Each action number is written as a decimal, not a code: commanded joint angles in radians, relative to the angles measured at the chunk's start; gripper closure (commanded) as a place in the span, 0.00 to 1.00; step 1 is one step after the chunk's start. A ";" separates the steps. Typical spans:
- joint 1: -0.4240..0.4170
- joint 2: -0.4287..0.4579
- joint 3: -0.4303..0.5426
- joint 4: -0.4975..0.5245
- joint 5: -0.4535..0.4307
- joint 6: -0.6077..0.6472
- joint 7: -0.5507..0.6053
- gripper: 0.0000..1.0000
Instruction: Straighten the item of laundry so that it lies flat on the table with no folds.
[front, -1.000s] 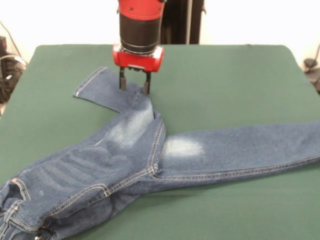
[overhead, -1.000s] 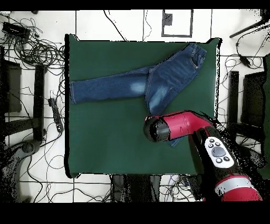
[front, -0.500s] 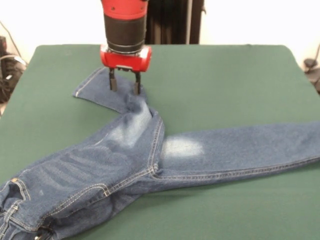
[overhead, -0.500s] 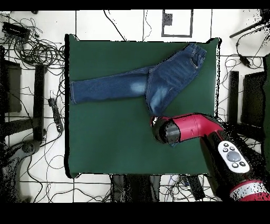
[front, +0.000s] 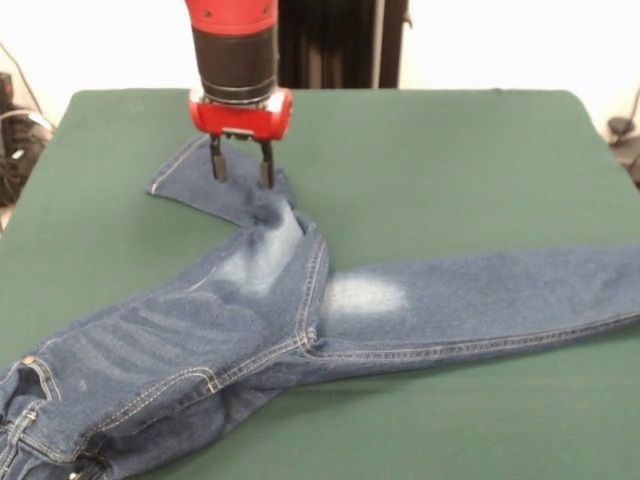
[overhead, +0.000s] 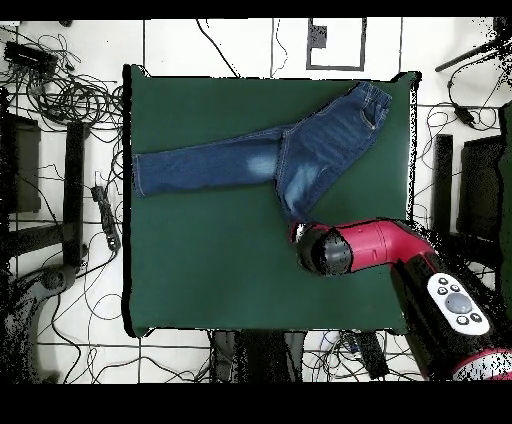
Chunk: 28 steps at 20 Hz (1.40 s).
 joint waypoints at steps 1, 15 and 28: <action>-0.004 0.031 0.137 0.089 -0.042 0.108 -0.402 0.00; -0.030 -0.011 0.167 0.116 -0.043 0.155 -0.402 0.00; -0.059 -0.061 0.221 0.130 -0.028 0.221 -0.425 0.00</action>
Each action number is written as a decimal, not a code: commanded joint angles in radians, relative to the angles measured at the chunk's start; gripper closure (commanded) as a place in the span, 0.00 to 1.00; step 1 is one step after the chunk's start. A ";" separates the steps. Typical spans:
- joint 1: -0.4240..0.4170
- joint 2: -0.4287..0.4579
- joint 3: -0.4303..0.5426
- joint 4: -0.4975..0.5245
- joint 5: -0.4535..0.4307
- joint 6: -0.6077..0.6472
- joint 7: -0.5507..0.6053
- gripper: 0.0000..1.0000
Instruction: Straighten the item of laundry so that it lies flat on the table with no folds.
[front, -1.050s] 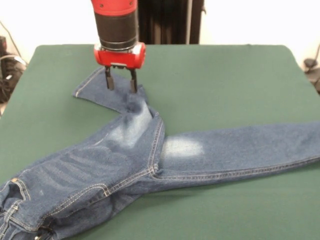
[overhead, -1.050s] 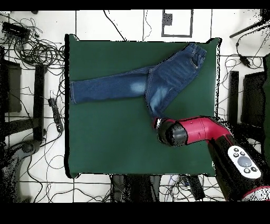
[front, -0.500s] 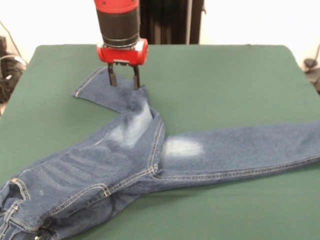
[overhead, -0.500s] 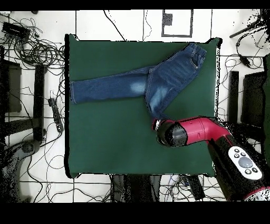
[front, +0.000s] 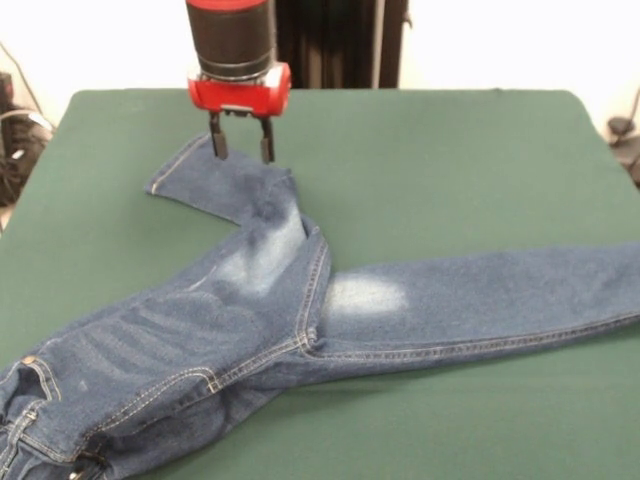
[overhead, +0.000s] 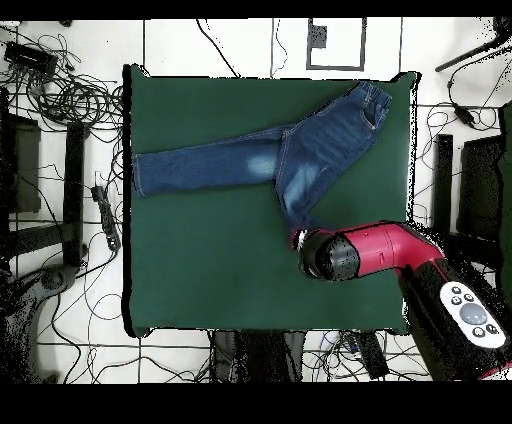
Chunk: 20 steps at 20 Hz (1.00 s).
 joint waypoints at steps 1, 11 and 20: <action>0.018 -0.010 0.122 0.070 -0.028 0.125 -0.422 0.00; 0.051 0.032 0.077 0.028 -0.130 0.092 -0.389 0.00; 0.034 0.049 0.069 0.015 -0.202 0.099 -0.418 0.00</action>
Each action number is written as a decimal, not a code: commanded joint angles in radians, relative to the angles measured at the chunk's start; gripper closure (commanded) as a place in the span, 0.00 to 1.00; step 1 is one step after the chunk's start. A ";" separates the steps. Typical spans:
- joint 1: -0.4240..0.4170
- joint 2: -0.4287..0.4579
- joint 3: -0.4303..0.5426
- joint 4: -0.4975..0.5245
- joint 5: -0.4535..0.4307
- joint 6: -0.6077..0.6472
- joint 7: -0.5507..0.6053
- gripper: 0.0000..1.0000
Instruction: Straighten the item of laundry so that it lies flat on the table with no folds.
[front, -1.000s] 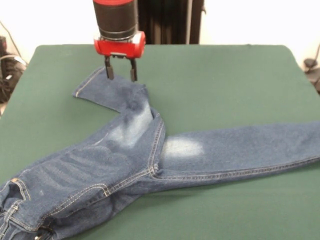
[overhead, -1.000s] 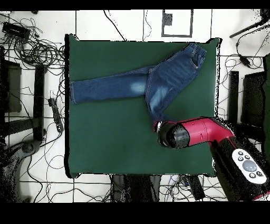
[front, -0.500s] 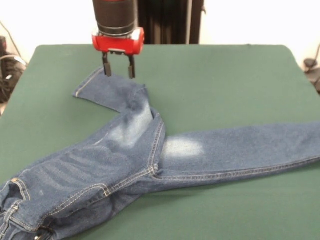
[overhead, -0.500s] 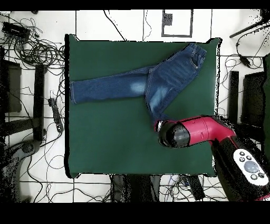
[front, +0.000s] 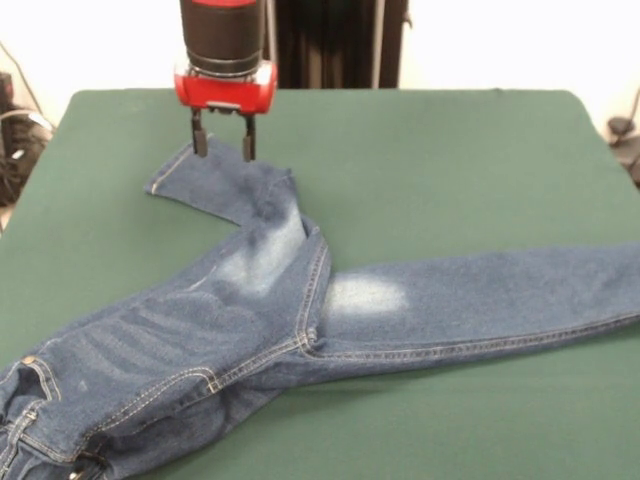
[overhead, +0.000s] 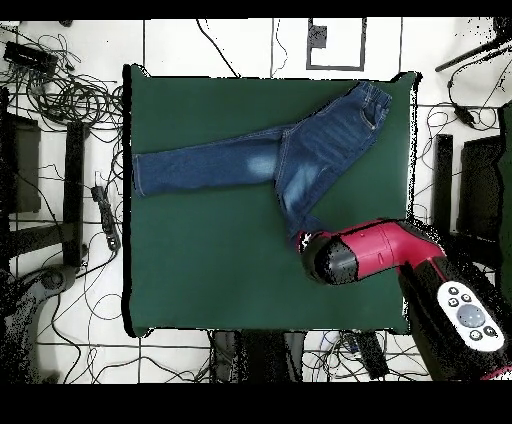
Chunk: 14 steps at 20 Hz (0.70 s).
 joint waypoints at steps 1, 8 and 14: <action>0.026 0.073 0.054 0.009 -0.072 0.075 -0.424 0.00; 0.025 0.118 0.049 -0.025 -0.112 0.068 -0.443 0.00; 0.042 0.172 0.022 -0.069 -0.145 0.047 -0.432 0.00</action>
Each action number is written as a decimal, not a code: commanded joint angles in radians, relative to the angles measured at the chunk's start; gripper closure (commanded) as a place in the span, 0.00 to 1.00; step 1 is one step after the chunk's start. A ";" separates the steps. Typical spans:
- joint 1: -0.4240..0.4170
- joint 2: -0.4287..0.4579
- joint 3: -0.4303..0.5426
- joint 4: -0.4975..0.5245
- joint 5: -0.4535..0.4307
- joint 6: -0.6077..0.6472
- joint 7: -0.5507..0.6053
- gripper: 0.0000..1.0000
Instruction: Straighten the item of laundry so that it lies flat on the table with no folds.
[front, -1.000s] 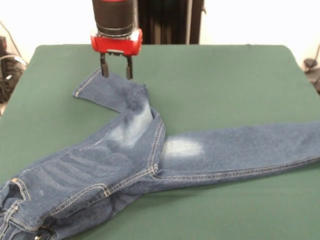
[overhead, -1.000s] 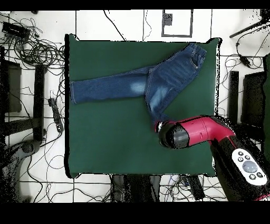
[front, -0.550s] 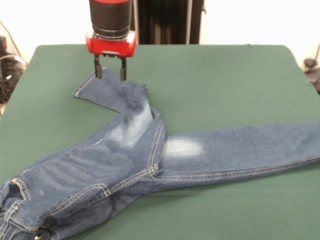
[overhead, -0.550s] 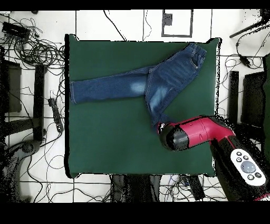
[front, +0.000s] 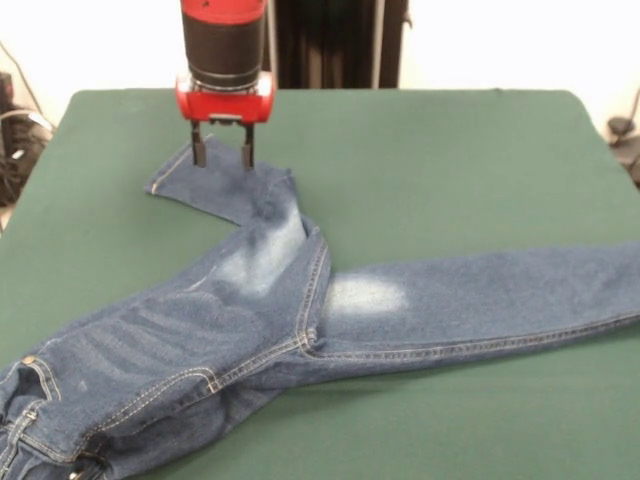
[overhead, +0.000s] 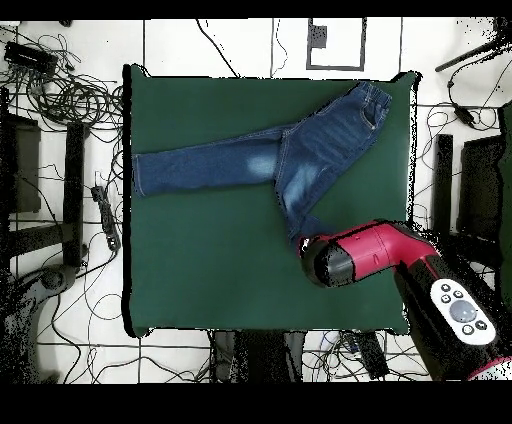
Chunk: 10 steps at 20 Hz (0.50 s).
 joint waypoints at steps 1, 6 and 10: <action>0.049 0.136 0.017 -0.077 -0.085 0.044 -0.344 0.00; 0.064 0.173 -0.006 -0.114 -0.114 0.031 -0.339 0.00; 0.068 0.183 -0.012 -0.120 -0.123 0.025 -0.331 0.00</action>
